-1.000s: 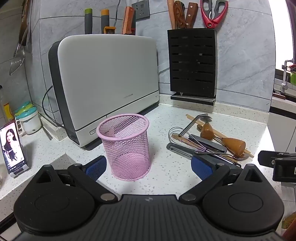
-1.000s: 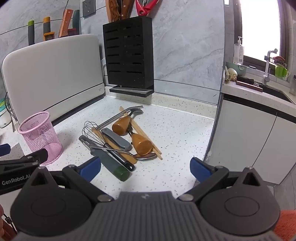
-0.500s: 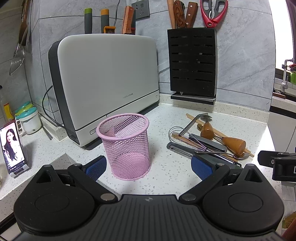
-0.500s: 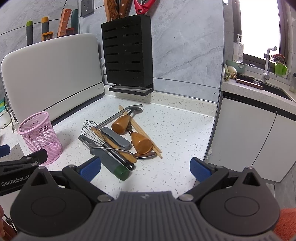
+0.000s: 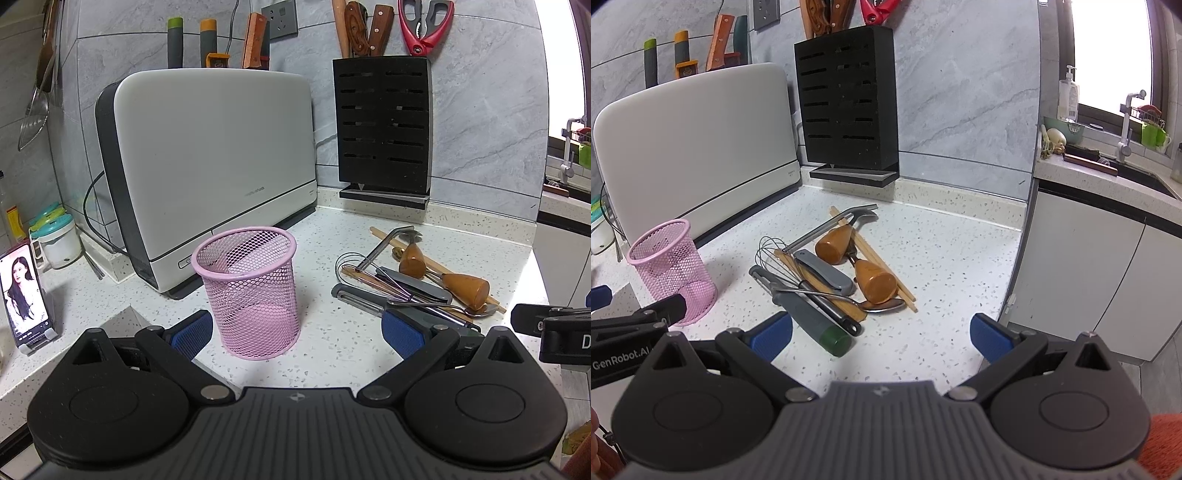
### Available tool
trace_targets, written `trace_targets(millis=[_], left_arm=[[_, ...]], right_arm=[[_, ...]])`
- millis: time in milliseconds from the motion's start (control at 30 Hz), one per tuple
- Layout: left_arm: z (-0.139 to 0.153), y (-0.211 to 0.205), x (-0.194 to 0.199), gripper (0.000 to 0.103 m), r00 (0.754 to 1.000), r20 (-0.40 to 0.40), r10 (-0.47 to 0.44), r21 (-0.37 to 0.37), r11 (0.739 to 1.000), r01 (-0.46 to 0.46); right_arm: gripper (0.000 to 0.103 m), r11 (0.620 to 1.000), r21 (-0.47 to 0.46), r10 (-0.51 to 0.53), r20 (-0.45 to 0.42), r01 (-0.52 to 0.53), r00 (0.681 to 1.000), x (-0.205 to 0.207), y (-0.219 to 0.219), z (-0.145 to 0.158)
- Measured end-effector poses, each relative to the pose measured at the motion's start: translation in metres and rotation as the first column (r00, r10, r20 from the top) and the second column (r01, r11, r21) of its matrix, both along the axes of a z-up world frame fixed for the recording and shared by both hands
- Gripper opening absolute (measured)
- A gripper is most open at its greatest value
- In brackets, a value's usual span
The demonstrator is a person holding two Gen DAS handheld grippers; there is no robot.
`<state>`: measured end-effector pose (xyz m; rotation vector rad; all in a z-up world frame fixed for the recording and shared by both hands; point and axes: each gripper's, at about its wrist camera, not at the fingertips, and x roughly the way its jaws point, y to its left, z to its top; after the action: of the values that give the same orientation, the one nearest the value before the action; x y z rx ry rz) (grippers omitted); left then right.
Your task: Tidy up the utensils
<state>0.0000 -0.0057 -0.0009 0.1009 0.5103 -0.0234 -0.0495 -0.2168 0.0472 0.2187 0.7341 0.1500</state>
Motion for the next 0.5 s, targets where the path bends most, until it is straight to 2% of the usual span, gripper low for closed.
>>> trace_targets(millis=[500], left_arm=[[0.0000, 0.0002, 0.0000, 0.103, 1.000, -0.002, 0.003, -0.004, 1.000, -0.003]], right_arm=[[0.100, 1.000, 0.008, 0.007, -0.010, -0.007, 1.000, 0.0012, -0.0003, -0.0014]])
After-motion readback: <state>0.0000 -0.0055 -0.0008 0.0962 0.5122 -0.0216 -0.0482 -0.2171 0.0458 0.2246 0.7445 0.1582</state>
